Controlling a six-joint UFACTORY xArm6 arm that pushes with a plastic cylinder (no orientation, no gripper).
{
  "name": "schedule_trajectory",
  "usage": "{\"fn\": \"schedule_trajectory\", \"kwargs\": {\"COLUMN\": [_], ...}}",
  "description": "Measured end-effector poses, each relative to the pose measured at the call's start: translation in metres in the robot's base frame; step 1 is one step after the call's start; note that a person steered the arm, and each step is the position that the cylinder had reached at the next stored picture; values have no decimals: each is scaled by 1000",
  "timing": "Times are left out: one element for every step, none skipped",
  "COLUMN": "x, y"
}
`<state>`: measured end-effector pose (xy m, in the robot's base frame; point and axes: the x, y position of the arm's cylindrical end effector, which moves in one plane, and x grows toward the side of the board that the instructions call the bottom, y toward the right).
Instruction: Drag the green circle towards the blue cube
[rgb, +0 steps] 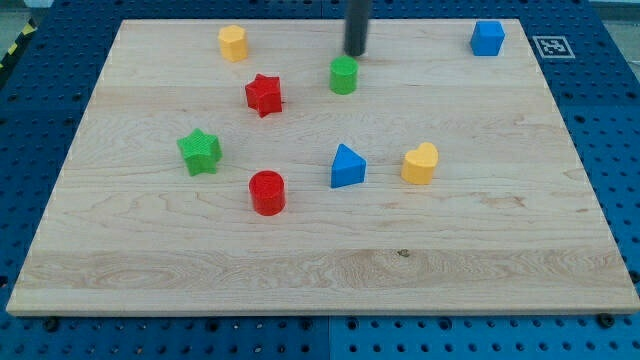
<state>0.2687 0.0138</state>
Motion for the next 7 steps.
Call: {"fn": "schedule_trajectory", "kwargs": {"x": [30,35,35,36,45,57,57], "y": [-57,-70,-53,-34,-23,-15,0]}}
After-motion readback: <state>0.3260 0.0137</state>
